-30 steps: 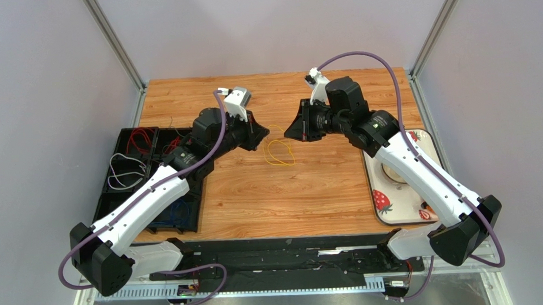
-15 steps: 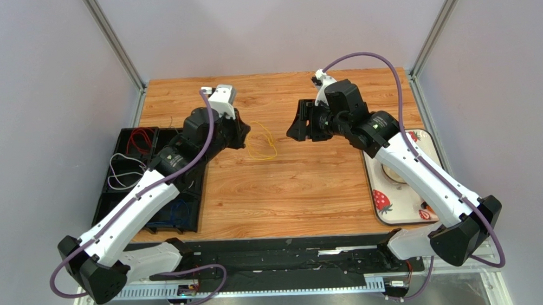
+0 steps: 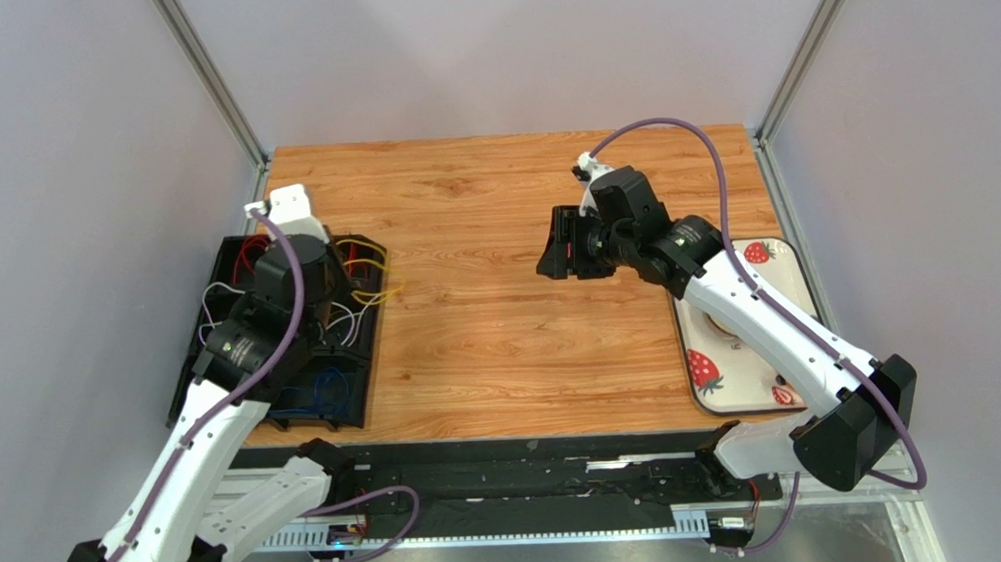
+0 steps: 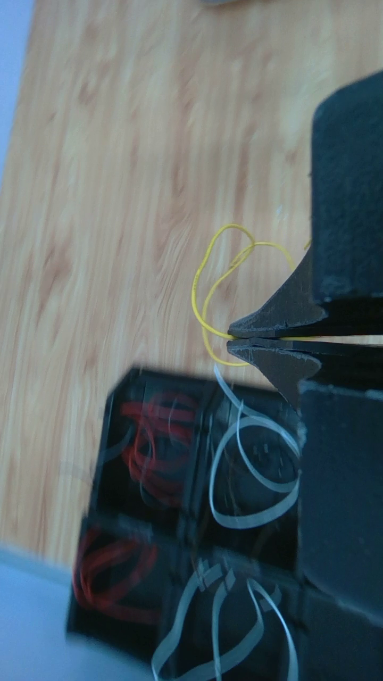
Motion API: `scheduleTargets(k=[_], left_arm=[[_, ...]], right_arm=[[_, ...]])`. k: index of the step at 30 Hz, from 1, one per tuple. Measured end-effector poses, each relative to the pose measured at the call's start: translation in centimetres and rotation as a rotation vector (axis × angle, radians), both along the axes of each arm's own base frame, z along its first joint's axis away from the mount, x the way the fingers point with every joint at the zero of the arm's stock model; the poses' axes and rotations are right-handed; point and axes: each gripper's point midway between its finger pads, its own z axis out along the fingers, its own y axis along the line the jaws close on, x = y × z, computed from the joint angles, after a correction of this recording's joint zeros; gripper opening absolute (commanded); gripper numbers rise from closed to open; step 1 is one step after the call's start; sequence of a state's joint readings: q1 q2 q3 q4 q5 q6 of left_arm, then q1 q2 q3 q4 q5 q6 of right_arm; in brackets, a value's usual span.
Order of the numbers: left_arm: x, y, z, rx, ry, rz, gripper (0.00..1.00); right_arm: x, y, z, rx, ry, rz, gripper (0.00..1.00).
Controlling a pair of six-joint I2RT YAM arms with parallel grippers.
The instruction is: Untangle the cables
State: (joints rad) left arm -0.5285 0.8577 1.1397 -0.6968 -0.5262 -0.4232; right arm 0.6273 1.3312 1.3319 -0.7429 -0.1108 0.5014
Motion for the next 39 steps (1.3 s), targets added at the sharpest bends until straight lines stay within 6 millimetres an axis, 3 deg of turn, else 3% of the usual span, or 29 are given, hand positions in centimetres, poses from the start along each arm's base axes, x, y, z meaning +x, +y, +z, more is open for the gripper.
scheduleTargets(k=[11,16,19,27,39], left_arm=[[-3.8,10.9,-1.5,0.191,0.110,0.633,0.00],[-2.3,13.1,-0.5,0.103,0.016,0.915,0.00],[-2.6,14.5,-0.9,0.065,-0.007,1.013,0.00],[-5.5,19.5,-0.4,0.024,-0.067,1.261,0.00],[-10.4,25.1,-2.6,0.018,-0.025,1.577,0.00]], right_arm=[[-0.6,0.2,-1.1,0.012,0.045,0.002,0.51],[-0.8,0.5,-1.8,0.017,0.072,0.012,0.50],[-0.9,0.5,-2.0,0.018,0.079,0.012,0.50],[-1.2,0.6,-2.3,0.021,0.093,0.013,0.49],[-2.0,1.8,-4.2,-0.007,0.158,0.051,0.48]])
